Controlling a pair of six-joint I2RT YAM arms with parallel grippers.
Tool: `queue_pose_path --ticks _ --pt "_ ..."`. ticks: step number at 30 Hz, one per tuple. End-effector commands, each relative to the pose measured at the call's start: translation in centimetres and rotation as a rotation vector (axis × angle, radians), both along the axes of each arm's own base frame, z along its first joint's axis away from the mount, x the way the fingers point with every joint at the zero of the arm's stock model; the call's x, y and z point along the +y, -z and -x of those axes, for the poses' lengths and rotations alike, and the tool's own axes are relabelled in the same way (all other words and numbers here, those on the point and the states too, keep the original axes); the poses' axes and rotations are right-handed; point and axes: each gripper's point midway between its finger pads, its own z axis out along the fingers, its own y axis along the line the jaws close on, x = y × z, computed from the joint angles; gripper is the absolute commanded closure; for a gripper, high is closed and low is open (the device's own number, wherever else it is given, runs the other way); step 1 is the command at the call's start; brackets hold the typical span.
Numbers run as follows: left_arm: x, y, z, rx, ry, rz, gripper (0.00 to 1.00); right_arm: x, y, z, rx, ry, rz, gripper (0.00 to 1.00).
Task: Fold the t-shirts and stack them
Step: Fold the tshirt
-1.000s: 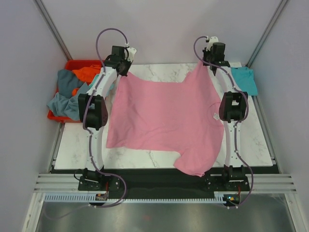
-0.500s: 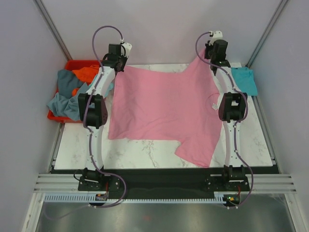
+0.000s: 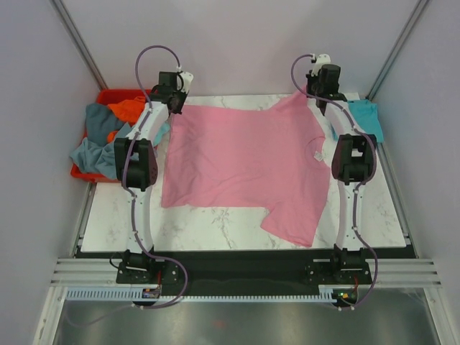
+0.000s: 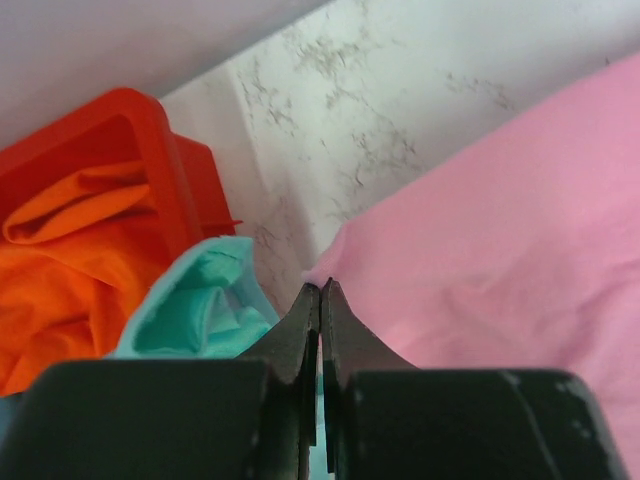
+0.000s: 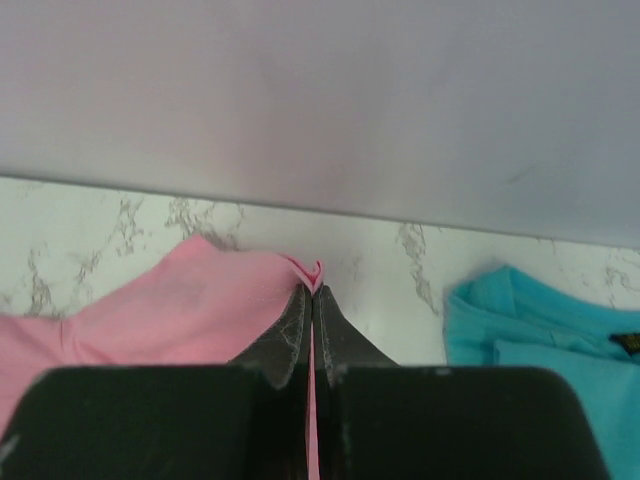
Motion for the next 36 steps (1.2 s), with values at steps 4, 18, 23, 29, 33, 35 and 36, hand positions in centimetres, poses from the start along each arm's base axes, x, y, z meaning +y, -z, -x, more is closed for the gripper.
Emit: queue_pose_path --ticks 4,18,23,29,33,35,36 --pt "0.7 -3.3 1.7 -0.016 0.024 0.075 0.98 -3.0 -7.7 4.3 -0.038 0.003 0.015 1.00" --pt "1.0 -4.7 7.1 0.021 0.052 0.141 0.98 -1.8 -9.9 11.3 0.021 -0.057 0.006 1.00" --pt "0.8 -4.4 9.1 0.045 0.070 0.150 0.98 -1.6 -9.4 13.9 0.052 -0.067 0.014 1.00" --pt "0.7 -4.5 11.0 0.057 0.072 0.161 0.98 -1.5 -9.7 16.6 0.061 -0.074 0.013 1.00" --pt "0.7 -4.5 11.9 0.063 0.071 0.166 0.98 -1.3 -9.4 18.1 0.076 -0.079 0.009 1.00" --pt "0.7 -4.0 12.6 0.076 0.070 0.166 0.98 -1.2 -9.7 18.9 0.073 -0.085 0.007 1.00" --pt "0.7 -4.1 12.7 0.075 0.070 0.166 0.98 -1.1 -9.2 19.3 0.086 -0.087 0.005 1.00"
